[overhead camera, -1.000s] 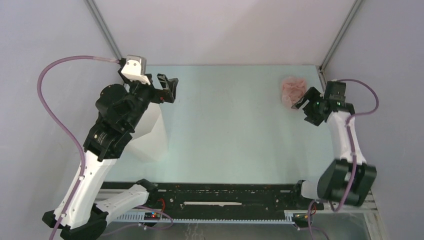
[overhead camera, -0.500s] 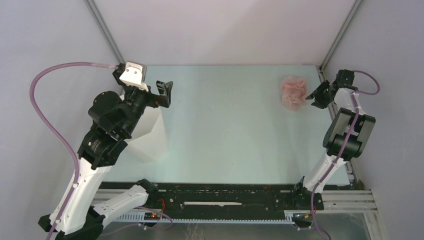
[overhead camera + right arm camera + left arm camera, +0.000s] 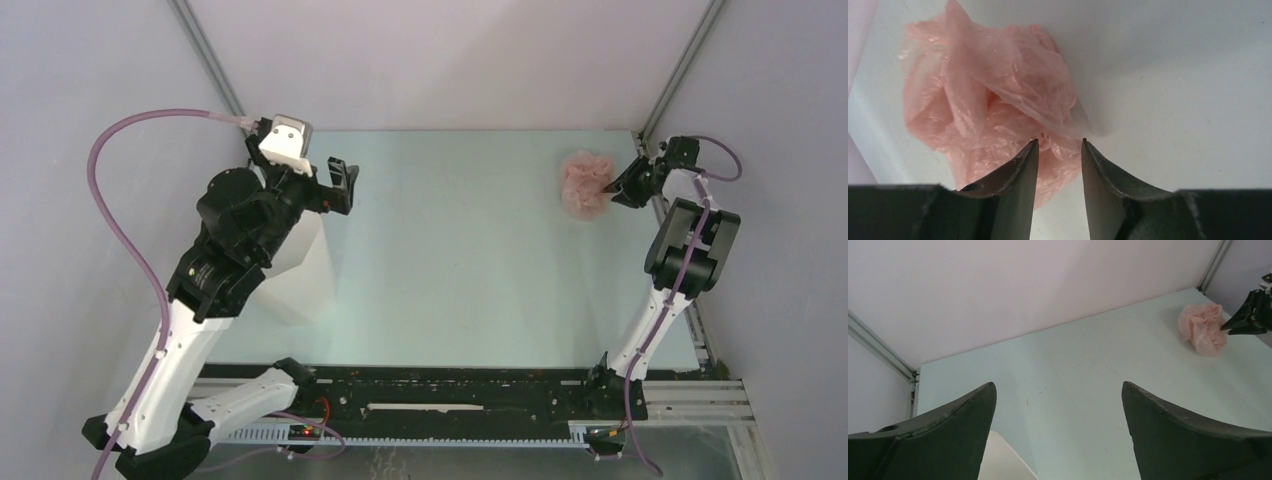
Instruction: Put the trash bags into the trash bin
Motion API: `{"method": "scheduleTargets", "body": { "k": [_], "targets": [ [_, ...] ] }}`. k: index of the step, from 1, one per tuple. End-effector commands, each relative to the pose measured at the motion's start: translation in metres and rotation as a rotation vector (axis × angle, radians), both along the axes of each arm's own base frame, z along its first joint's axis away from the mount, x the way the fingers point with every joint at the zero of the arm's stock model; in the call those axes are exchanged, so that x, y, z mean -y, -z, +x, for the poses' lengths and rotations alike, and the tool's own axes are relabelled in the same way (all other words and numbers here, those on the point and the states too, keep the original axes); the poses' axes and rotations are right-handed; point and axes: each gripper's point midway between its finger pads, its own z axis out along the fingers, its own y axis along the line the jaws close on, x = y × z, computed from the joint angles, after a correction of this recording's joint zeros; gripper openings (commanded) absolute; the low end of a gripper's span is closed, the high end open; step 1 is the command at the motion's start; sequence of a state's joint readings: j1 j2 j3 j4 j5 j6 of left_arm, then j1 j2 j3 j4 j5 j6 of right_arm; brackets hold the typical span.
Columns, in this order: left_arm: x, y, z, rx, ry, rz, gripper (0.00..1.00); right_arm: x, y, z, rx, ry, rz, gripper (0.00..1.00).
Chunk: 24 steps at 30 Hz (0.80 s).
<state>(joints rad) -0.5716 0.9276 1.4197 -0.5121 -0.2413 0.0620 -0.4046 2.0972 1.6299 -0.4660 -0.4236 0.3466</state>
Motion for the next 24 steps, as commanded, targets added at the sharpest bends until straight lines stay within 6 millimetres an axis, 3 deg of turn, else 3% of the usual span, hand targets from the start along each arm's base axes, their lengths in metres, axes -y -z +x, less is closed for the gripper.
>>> {"method": "scheduleTargets", "body": {
  "k": [1,8,10,12,14,18,22,24],
  "targets": [
    [0.007,-0.024,-0.010,-0.002,0.048,-0.064,1.00,0.002,-0.003,0.014,0.043,-0.033,-0.017,0.45],
    [0.023,-0.045,-0.011,-0.122,0.072,-0.211,1.00,-0.021,-0.001,0.020,0.066,-0.088,0.061,0.45],
    [0.028,-0.048,-0.016,-0.153,0.096,-0.259,1.00,-0.029,-0.002,0.020,0.068,-0.102,0.082,0.29],
    [0.032,-0.047,-0.020,-0.182,0.110,-0.317,1.00,-0.044,-0.006,0.016,0.062,-0.121,0.123,0.04],
    [0.044,-0.046,-0.024,-0.211,0.162,-0.365,1.00,-0.063,-0.015,0.005,0.050,-0.138,0.143,0.00],
    [0.068,-0.037,-0.028,-0.295,0.251,-0.470,1.00,-0.119,-0.035,-0.040,0.041,-0.212,0.155,0.00],
    [0.098,-0.022,-0.032,-0.401,0.366,-0.591,0.99,-0.184,-0.052,-0.105,0.014,-0.368,0.148,0.00],
    [0.121,-0.003,-0.036,-0.480,0.453,-0.658,0.96,-0.211,-0.053,-0.141,0.010,-0.461,0.133,0.00]
  ]
}}
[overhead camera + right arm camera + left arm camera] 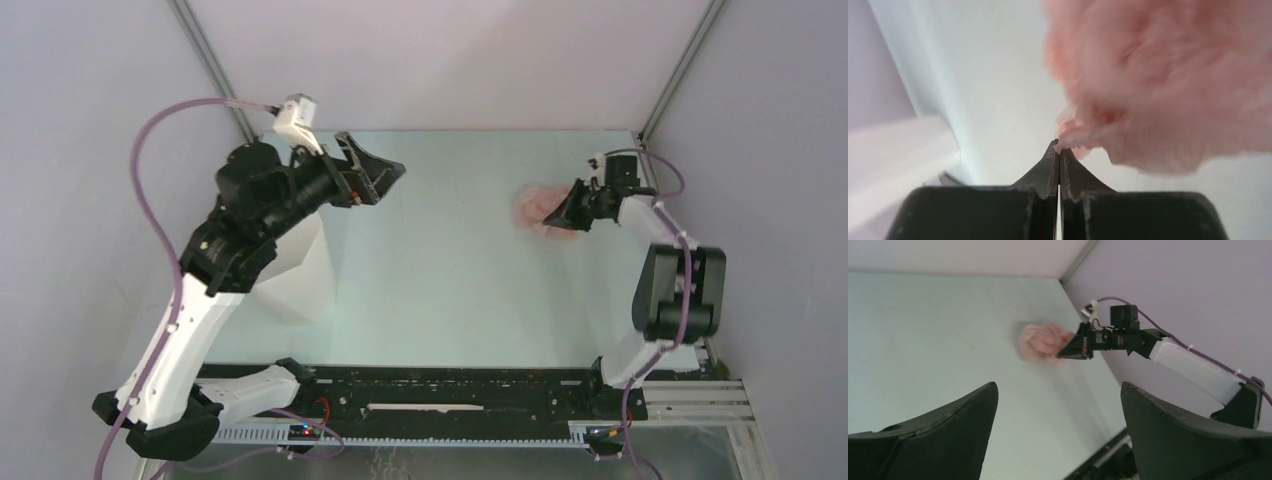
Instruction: Put the trash bags into the trash bin
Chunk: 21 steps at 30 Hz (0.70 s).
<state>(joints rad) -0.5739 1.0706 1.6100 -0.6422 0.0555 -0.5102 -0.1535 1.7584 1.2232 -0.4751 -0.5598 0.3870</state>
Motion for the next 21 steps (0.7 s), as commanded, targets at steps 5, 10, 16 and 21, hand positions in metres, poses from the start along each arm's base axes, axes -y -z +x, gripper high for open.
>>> {"method": "scheduleTargets", "body": {
  "k": [5,10,16,21],
  "targets": [
    [0.090,0.041,-0.029,-0.185,0.287,-0.227,0.90,-0.109,-0.070,-0.116,0.155,-0.370,0.082,0.00],
    [0.131,0.072,-0.041,-0.259,0.343,-0.154,0.87,-0.130,-0.122,-0.150,0.214,-0.424,0.229,0.00],
    [0.141,0.088,-0.040,-0.321,0.341,-0.120,0.97,-0.145,-0.157,-0.169,0.197,-0.450,0.398,0.00],
    [0.148,0.112,-0.044,-0.347,0.357,-0.061,0.98,-0.158,-0.169,-0.174,0.120,-0.439,0.499,0.00]
  ]
}}
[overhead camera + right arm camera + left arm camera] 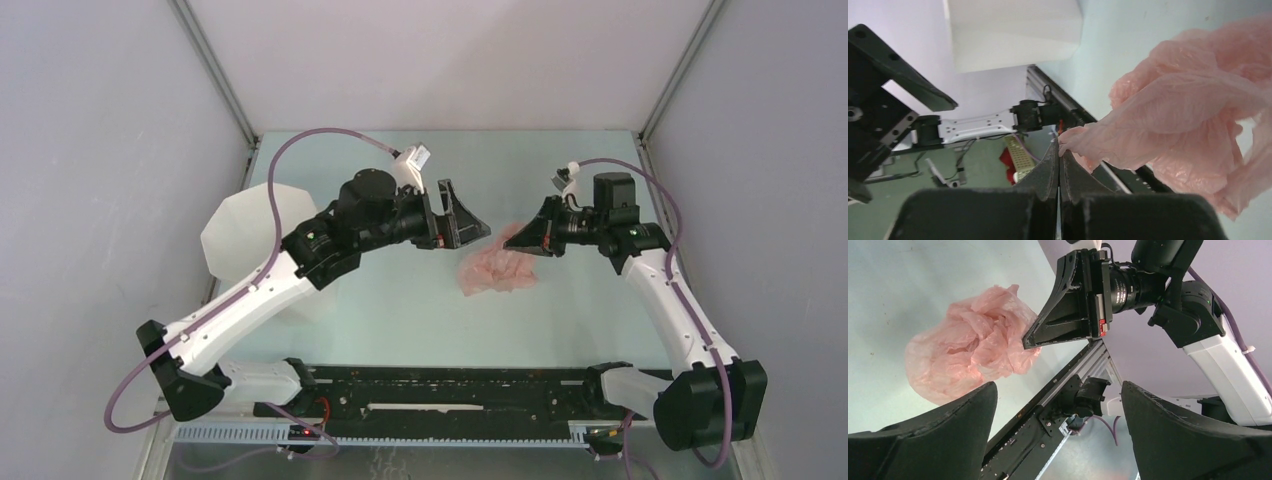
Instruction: Put the trash bags into the trash bin
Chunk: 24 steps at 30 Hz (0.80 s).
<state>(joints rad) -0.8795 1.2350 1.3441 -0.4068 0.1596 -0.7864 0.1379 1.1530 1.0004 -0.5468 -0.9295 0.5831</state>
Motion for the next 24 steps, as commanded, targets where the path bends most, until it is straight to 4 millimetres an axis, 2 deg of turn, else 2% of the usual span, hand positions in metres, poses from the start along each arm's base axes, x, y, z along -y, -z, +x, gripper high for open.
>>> {"method": "scheduleTargets", "body": {
  "k": [1,6,8,11,16,24],
  "targets": [
    [0.007,0.009,-0.002,0.013,0.016,0.024,0.95,-0.017,-0.020,-0.011,-0.078,-0.039,0.104,0.00],
    [0.017,0.050,-0.005,-0.017,0.054,0.139,0.72,-0.022,-0.013,-0.008,-0.134,0.035,0.064,0.00],
    [0.022,0.063,-0.009,-0.037,0.078,0.167,0.72,-0.024,-0.008,-0.008,-0.187,0.060,0.059,0.00],
    [0.032,0.079,-0.015,-0.052,0.126,0.205,0.76,-0.032,-0.010,-0.010,-0.211,0.043,0.074,0.00],
    [0.043,0.093,-0.012,-0.061,0.167,0.272,0.67,-0.037,-0.013,-0.016,-0.204,0.042,0.069,0.00],
    [0.050,0.104,-0.001,-0.073,0.162,0.355,0.30,-0.034,-0.011,-0.020,-0.192,0.053,0.042,0.00]
  ]
}}
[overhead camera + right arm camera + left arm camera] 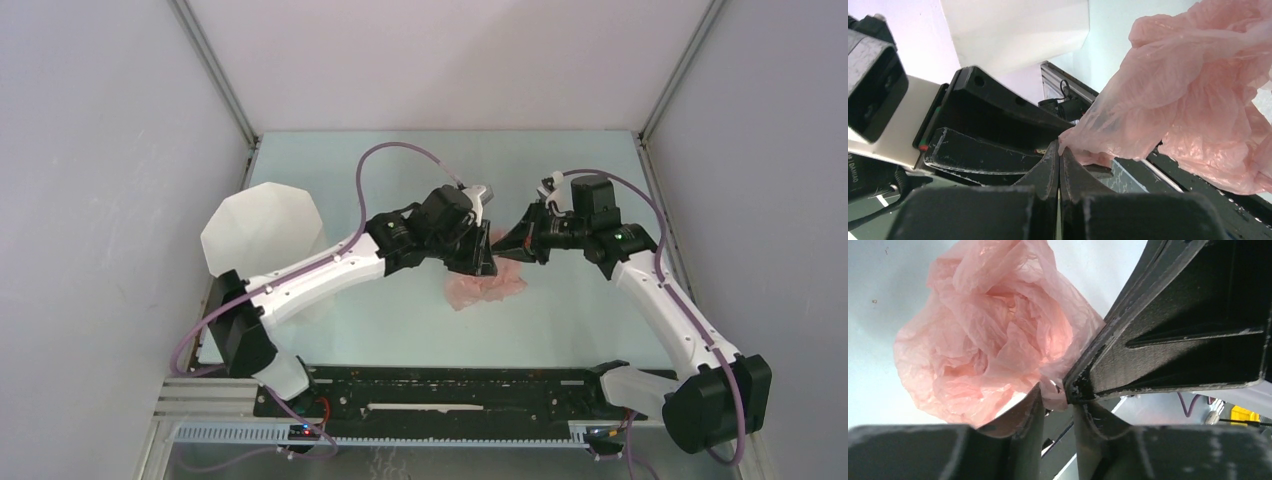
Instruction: Put the trash bags into the trash bin
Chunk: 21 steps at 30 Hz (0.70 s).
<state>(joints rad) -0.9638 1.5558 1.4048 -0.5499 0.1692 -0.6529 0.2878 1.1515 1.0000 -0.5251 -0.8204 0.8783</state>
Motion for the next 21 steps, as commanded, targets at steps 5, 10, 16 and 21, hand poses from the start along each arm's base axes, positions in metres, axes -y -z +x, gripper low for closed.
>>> {"method": "scheduleTargets", "body": {
  "k": [5,10,16,21],
  "targets": [
    [-0.009,-0.033,0.011,0.106,-0.027,0.000,0.05,0.011,0.004,-0.008,0.064,-0.014,-0.054,0.17],
    [-0.020,-0.034,0.018,0.067,-0.071,-0.030,0.00,0.050,0.031,-0.013,0.087,0.057,-0.242,0.55],
    [-0.025,-0.042,0.025,0.025,-0.113,-0.108,0.00,0.085,0.068,-0.030,0.035,0.085,-0.458,0.60],
    [-0.023,-0.043,0.022,-0.011,-0.112,-0.139,0.00,0.069,0.082,-0.039,-0.026,0.104,-0.347,0.67]
  ]
}}
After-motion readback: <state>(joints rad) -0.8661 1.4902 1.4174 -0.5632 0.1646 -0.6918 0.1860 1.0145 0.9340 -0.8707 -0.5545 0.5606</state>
